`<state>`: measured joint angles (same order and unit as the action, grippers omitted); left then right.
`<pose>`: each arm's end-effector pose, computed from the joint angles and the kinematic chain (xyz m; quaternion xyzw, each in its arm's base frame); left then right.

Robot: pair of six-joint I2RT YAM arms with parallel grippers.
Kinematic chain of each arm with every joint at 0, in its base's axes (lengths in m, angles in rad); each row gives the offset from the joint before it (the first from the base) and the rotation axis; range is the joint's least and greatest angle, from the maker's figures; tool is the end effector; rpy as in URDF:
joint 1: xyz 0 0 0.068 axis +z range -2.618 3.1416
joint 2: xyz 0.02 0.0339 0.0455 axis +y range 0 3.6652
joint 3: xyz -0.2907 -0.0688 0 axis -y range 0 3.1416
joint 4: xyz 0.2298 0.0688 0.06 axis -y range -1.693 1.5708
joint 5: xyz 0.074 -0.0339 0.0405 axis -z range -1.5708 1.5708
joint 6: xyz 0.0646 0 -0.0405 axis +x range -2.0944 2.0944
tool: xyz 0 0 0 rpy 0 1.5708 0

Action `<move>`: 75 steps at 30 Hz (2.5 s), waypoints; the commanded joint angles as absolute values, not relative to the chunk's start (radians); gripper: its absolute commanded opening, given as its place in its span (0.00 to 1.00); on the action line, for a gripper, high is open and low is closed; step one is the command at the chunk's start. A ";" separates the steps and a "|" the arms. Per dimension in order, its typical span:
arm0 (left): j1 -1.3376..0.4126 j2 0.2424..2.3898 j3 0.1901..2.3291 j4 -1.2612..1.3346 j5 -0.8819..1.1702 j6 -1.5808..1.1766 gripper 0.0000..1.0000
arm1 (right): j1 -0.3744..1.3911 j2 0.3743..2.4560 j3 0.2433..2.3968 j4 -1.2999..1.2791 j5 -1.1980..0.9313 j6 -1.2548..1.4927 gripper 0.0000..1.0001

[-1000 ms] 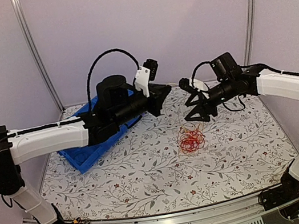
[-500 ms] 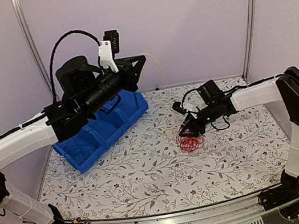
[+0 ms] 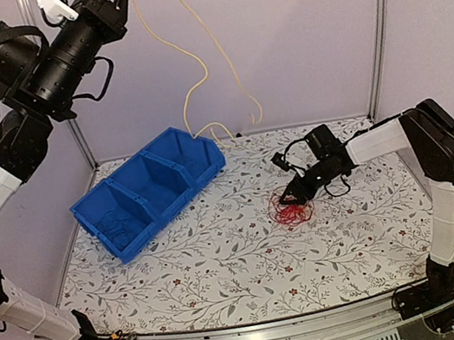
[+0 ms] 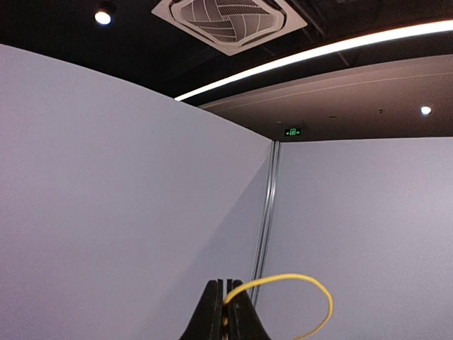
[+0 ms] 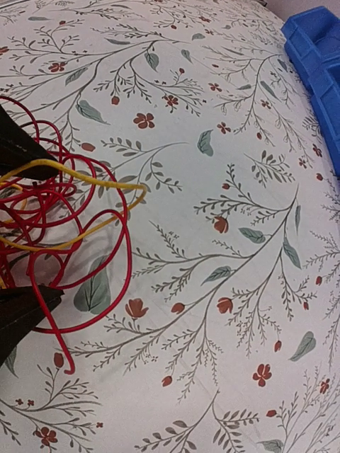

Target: Untangle the cables

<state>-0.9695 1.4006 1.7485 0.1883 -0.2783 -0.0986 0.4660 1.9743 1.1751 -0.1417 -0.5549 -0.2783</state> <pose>0.1749 -0.2236 0.6043 0.0973 0.4949 -0.3791 0.7758 0.3540 0.2161 0.1538 -0.4116 0.8210 0.2872 0.2722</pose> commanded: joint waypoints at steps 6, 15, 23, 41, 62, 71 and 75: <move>-0.967 1.396 1.868 0.200 -0.424 0.128 0.00 | 0.424 1.993 1.230 -0.197 -0.509 -0.244 0.57; -0.905 1.466 1.906 0.015 -0.498 0.133 0.00 | 0.389 1.862 1.219 -0.303 -0.684 -0.409 0.67; -0.808 1.356 1.639 0.071 -0.489 -0.008 0.00 | 0.311 1.629 1.245 -0.421 -0.785 -0.501 0.76; -0.424 1.408 1.413 0.032 -0.216 -0.231 0.00 | 0.224 1.401 1.009 -0.380 -0.678 -0.556 0.80; -0.222 1.579 1.225 0.038 -0.196 -0.257 0.00 | 0.222 1.410 0.942 -0.341 -0.647 -0.583 0.80; -0.222 1.742 1.245 -0.108 -0.056 -0.295 0.00 | 0.222 1.431 0.943 -0.346 -0.652 -0.589 0.79; -0.221 1.772 1.229 -0.156 -0.050 -0.349 0.00 | 0.222 1.433 0.942 -0.345 -0.644 -0.593 0.79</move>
<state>-0.2279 1.7527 1.2278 -0.0761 -0.0914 -0.2913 0.2260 1.4258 0.9524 -0.3573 -0.6563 -0.5812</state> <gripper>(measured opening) 0.001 0.793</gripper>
